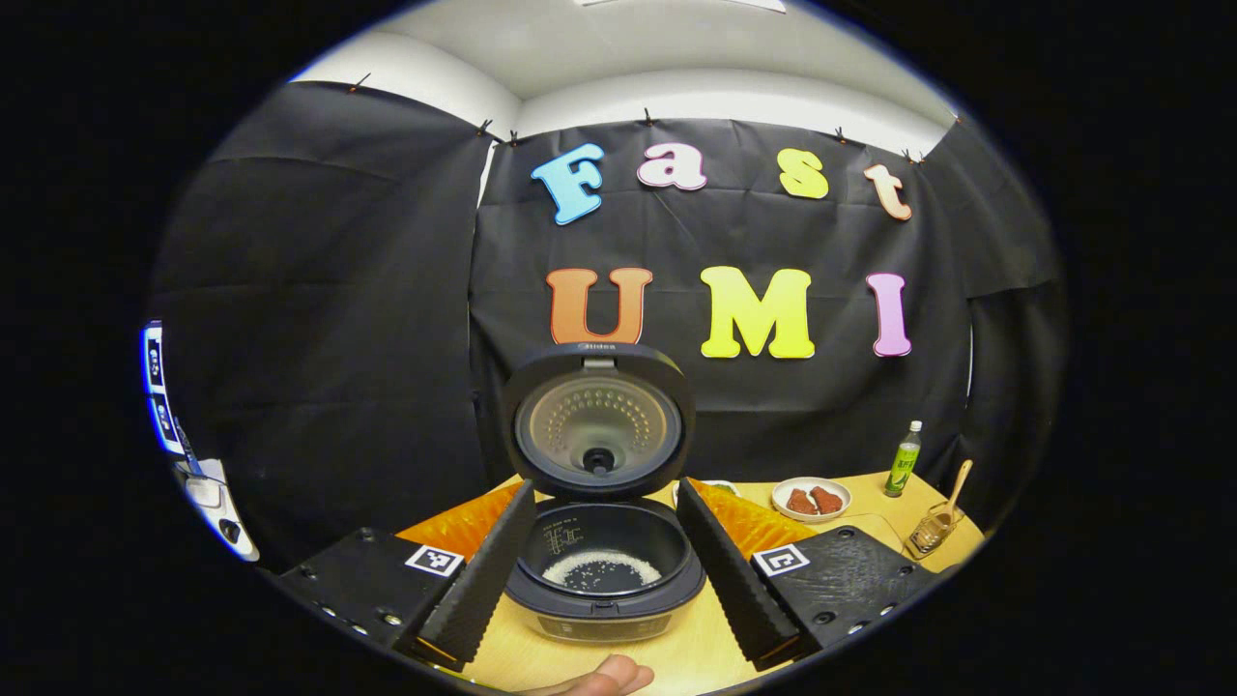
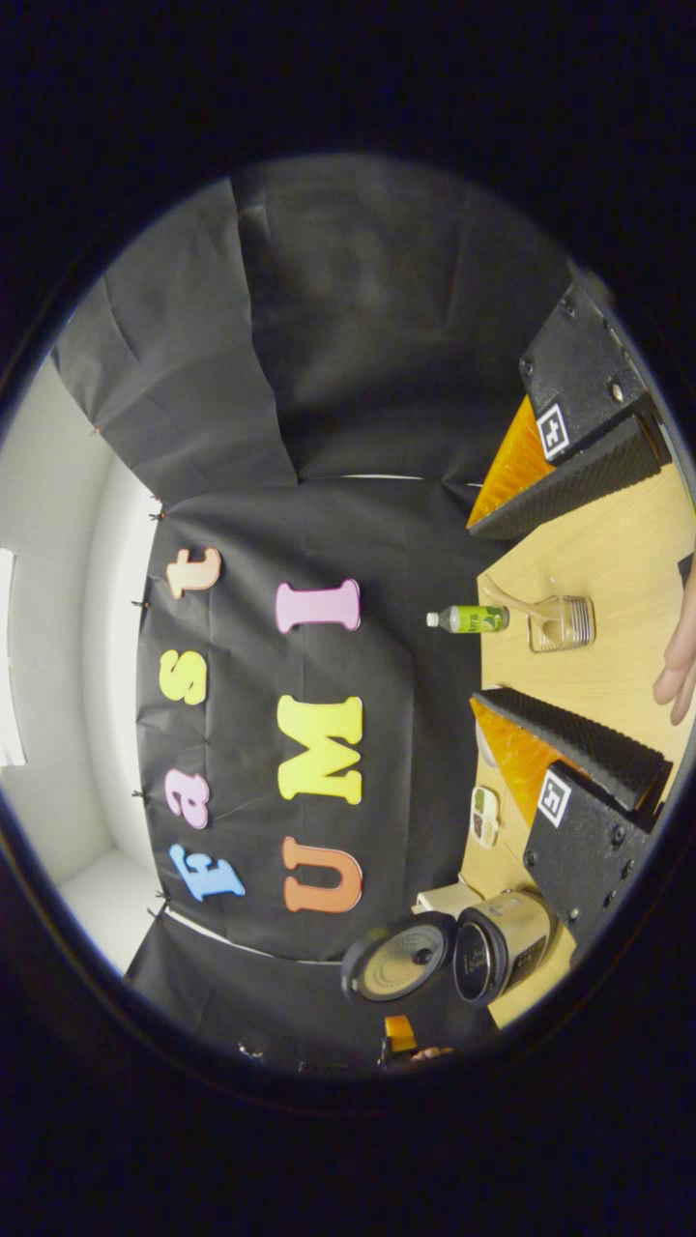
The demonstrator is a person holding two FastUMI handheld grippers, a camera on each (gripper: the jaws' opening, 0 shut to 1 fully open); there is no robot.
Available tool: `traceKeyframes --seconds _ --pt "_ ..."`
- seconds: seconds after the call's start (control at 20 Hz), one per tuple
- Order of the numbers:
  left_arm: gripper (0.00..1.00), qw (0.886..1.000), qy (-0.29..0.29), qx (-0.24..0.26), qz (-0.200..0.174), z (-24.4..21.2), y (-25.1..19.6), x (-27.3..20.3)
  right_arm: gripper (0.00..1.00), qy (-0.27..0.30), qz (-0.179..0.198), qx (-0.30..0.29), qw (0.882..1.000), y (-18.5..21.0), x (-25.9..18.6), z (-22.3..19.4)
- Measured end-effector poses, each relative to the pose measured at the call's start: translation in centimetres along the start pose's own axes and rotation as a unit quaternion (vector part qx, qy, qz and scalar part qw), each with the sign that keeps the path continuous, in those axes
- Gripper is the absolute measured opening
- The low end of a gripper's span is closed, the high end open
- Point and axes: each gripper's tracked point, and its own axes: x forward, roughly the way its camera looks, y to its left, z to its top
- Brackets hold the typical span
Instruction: Close the left gripper, press the button to open the rice cooker; take a wooden spoon from the chopstick holder with the right hand, scoop a spoonful of rice and pour it into the rice cooker, then put the wooden spoon back into the chopstick holder.
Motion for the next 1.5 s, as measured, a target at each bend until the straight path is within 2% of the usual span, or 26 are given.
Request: traceKeyframes --seconds 0.05,0.1,0.15,0.2,0.5,0.55,0.6,0.7,0.75,0.8,0.95,1.0,1.05,1.1,1.15,1.3,1.35,1.4,1.45,1.5 --pt "1.00 1.000 -0.003 -0.003 -0.008 0.1 -0.3 -0.8 1.00 0.002 0.000 0.002 1.000 0.0 0.2 -0.1" --pt "0.85 1.000 -0.006 -0.004 -0.020 0.1 -0.8 -1.8 1.00 0.003 -0.001 0.003 1.000 -0.1 0.6 -0.3" --pt "0.85 1.000 -0.008 -0.003 -0.030 0.1 -1.1 -2.8 1.00 0.005 -0.002 0.004 1.000 -0.3 0.9 -0.4" --pt "0.94 0.999 -0.009 -0.002 -0.035 0.0 -1.1 -3.3 1.00 0.007 -0.002 0.004 1.000 -0.4 1.5 -0.7" --pt "0.94 0.998 -0.038 0.022 -0.045 0.3 -1.1 -7.7 0.99 0.050 -0.013 0.004 0.999 -1.3 6.0 -3.3" --pt "0.84 0.998 -0.042 0.018 -0.049 0.3 -1.3 -8.6 1.00 0.054 -0.017 0.000 0.998 -1.6 6.9 -3.5" --pt "0.85 0.997 -0.046 0.013 -0.054 0.4 -1.4 -9.3 1.00 0.054 -0.022 -0.001 0.998 -2.0 7.9 -3.7" --pt "0.94 0.997 -0.042 0.012 -0.064 -0.2 -2.0 -10.4 1.00 0.069 -0.023 0.002 0.997 -2.3 9.9 -5.0" --pt "0.94 0.997 -0.039 0.014 -0.065 -0.6 -2.2 -10.9 1.00 0.084 -0.020 0.006 0.996 -2.3 10.9 -6.0" --pt "0.85 0.997 -0.040 0.018 -0.066 -0.7 -2.2 -11.6 1.00 0.094 -0.011 0.011 0.995 -2.1 11.8 -6.8" --pt "0.85 0.995 -0.049 0.029 -0.079 -0.7 -3.6 -12.7 1.00 0.122 -0.003 0.019 0.992 -2.7 14.8 -9.4" --pt "0.94 0.995 -0.049 0.032 -0.085 -1.1 -4.2 -13.2 1.00 0.134 0.002 0.030 0.990 -2.8 15.8 -10.2" --pt "0.94 0.994 -0.046 0.031 -0.093 -1.4 -4.9 -13.4 1.00 0.142 0.011 0.044 0.989 -2.7 16.5 -10.9" --pt "0.85 0.994 -0.043 0.027 -0.096 -1.7 -5.4 -13.7 1.00 0.156 0.018 0.057 0.986 -2.8 17.4 -11.7" --pt "0.94 0.994 -0.043 0.024 -0.099 -1.8 -5.9 -13.7 1.00 0.170 0.024 0.066 0.983 -3.0 18.3 -12.7" --pt "0.94 0.993 -0.039 0.021 -0.112 -2.4 -7.8 -14.0 0.99 0.200 0.040 0.083 0.975 -3.3 20.7 -14.9" --pt "0.95 0.992 -0.039 0.027 -0.115 -2.3 -8.3 -14.0 0.92 0.199 0.045 0.087 0.975 -3.5 21.6 -15.1" --pt "0.94 0.992 -0.040 0.032 -0.115 -2.2 -8.6 -14.0 0.98 0.203 0.050 0.091 0.974 -3.4 22.4 -15.6" --pt "0.94 0.992 -0.038 0.037 -0.115 -2.1 -8.8 -14.0 0.92 0.210 0.053 0.096 0.972 -3.5 23.2 -16.3" --pt "0.94 0.992 -0.035 0.038 -0.116 -2.3 -9.0 -14.0 0.96 0.213 0.057 0.103 0.970 -3.4 23.9 -16.7"
